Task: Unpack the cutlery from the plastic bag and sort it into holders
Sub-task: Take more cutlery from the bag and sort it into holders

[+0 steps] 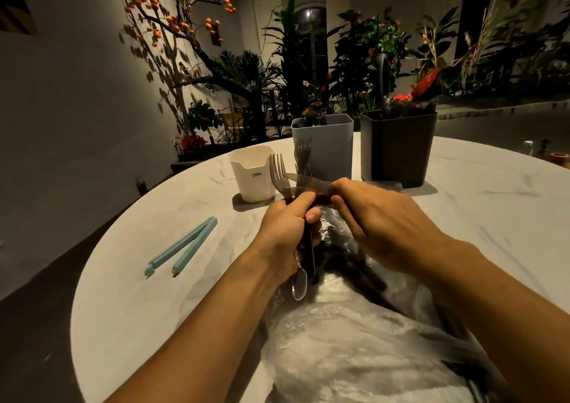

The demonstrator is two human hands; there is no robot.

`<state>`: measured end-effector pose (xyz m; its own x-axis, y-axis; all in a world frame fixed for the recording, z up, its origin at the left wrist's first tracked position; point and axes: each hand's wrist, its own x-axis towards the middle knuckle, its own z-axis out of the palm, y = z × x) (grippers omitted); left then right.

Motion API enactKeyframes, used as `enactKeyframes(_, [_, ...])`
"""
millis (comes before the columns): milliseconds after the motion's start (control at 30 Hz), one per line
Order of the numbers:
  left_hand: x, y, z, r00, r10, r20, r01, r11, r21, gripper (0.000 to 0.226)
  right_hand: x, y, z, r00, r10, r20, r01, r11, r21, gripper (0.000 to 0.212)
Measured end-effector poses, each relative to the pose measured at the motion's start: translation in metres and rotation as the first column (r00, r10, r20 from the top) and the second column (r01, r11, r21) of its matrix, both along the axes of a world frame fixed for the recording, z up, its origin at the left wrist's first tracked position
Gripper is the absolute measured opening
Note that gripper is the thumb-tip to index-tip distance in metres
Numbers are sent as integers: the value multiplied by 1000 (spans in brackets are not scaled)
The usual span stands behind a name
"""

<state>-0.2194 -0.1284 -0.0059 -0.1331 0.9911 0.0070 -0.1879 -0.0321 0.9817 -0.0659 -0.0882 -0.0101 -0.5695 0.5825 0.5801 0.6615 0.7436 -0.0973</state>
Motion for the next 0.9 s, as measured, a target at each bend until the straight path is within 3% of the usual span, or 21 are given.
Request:
enactKeyframes(133, [-1,-1,0,998,-5,56,4,1000,28,48,-1,4,1,998,-66,19,66,998,-20,56])
enactKeyframes(233, [-2,0,0,995,-70,74,68,997,37,67,4,8,1,971,-148,-190,117,980,-163,37])
enactKeyframes(333, [-1,3,-3,998,-63,4,62,995,75,48,6,12,3,876,-159,-455,-21,931,-365,31])
enactKeyframes(433, [2,1,-3,994,-105,-29,107,990,92,32,-1,9,13,745,-163,-646,-261,821,-508,31])
enactKeyframes(567, [4,-2,-2,970,-234,-63,236,971,28,41,-10,-1,20,635,-245,-733,-446,658,-606,22])
enactKeyframes(733, [10,-5,-1,951,-309,18,309,951,-4,32,-12,1,18,610,-300,-733,-313,759,-571,17])
enactKeyframes(900, [15,-8,-3,943,-313,-113,311,950,-36,18,-12,-1,17,783,-215,-584,-59,908,-414,18])
